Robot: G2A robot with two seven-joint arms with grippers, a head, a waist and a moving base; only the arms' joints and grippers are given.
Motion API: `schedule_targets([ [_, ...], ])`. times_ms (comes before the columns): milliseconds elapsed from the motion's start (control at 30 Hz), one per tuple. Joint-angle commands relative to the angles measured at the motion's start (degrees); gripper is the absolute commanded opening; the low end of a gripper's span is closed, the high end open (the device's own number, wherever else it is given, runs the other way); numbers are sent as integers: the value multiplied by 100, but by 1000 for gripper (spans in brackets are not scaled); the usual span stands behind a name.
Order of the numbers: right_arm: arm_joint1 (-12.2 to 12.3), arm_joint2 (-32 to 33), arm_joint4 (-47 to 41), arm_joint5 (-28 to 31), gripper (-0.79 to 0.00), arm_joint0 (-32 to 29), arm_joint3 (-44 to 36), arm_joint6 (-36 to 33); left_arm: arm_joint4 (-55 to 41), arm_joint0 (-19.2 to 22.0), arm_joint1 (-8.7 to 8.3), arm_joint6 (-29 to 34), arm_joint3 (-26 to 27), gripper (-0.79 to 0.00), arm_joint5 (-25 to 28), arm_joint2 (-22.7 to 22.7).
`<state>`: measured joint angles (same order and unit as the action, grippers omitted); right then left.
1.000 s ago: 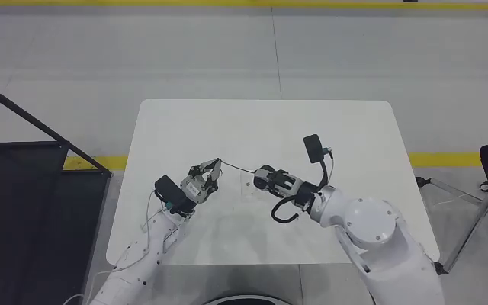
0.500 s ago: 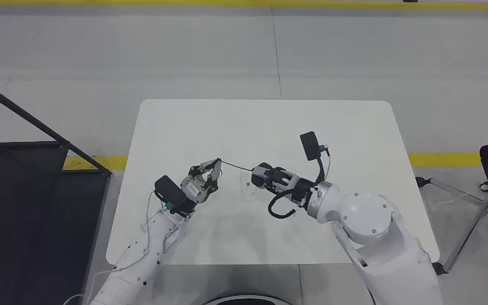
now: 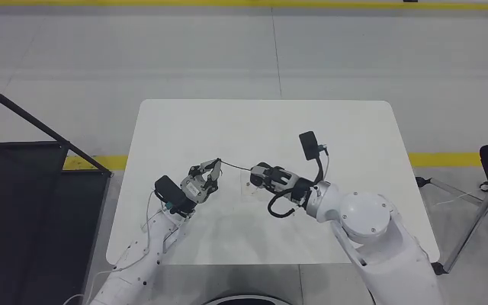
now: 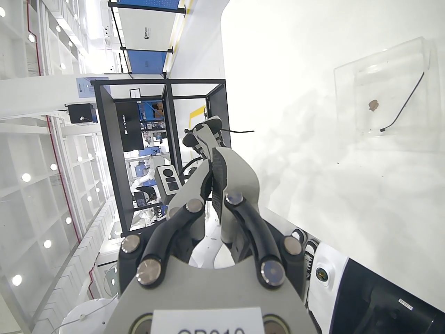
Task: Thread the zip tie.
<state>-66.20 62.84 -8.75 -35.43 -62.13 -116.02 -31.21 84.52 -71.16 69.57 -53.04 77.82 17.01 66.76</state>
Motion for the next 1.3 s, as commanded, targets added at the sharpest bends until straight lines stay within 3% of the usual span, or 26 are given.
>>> schedule_targets([
  [0,-8,-2,-53,38,-785,6,18,15,0,0,0,0,0,-785,0,0],
  [667,-52,189,-564,831,-785,-285,52,252,0,0,0,0,0,-785,0,0],
  [1267,-79,214,-682,986,-785,-311,106,279,0,0,0,0,0,-785,0,0],
])
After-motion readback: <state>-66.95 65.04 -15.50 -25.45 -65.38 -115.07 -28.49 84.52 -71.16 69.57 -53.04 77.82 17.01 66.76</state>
